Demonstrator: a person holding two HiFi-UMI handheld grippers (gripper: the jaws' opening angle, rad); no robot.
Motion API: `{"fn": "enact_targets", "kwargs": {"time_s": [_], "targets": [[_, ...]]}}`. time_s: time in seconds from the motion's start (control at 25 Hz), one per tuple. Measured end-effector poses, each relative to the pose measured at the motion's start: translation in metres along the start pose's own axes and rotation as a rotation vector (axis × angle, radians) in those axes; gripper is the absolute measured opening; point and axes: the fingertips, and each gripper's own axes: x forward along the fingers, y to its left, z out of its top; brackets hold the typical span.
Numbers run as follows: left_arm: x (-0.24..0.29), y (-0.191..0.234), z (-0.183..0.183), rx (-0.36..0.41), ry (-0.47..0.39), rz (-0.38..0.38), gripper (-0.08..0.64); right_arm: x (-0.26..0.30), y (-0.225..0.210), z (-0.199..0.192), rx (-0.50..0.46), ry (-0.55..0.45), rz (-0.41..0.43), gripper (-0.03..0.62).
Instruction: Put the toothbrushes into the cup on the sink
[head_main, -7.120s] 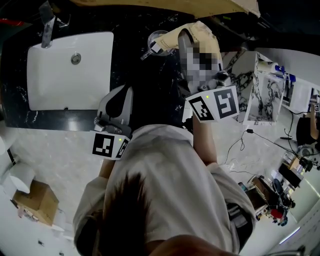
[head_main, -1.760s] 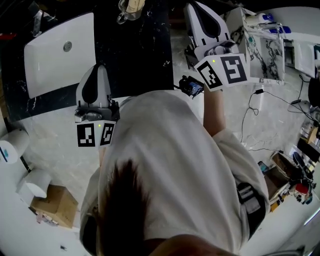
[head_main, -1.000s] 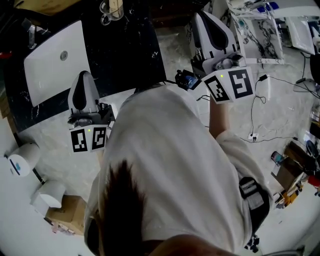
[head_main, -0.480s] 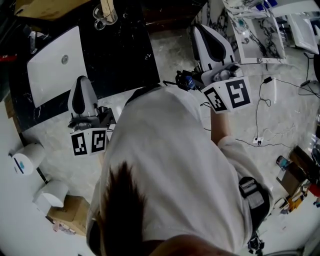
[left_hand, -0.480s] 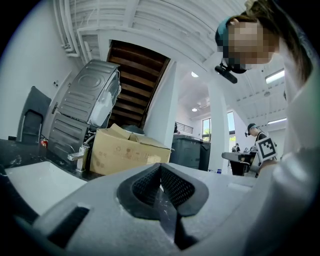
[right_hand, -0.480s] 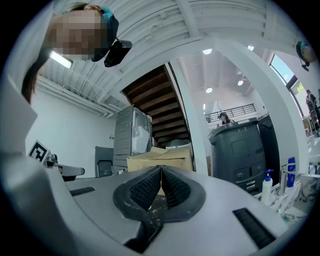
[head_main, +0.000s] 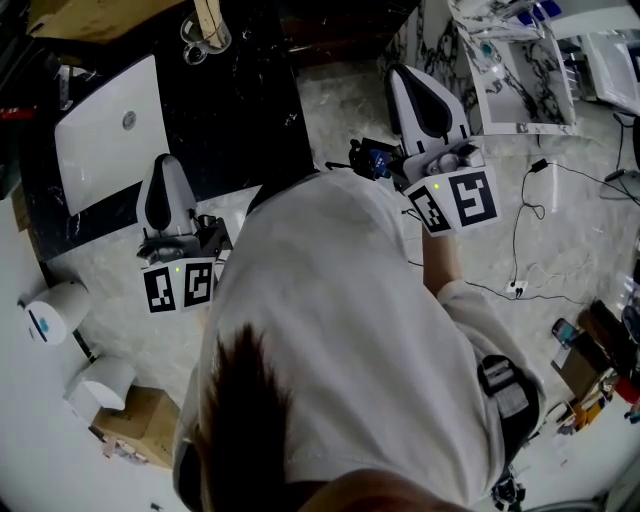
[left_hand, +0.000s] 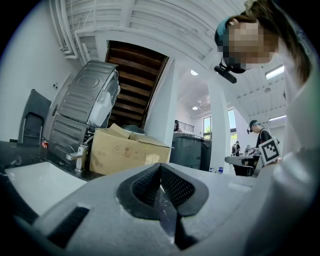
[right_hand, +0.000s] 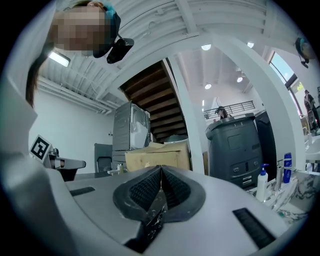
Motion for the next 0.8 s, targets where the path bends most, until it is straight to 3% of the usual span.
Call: {"fn": "enact_targets", "kwargs": {"time_s": [0.44, 0.8], "targets": [[0.012, 0.011, -0.021, -0.006, 0.021, 0.045, 0.015, -0.002, -0.011, -0.038, 0.009, 0.090, -0.018, 0.015], [0.013, 0.019, -0.023, 0.005, 0.021, 0.072, 0.015, 0.006, -0.015, -0.037, -0.013, 0.095, -0.030, 0.015]]}}
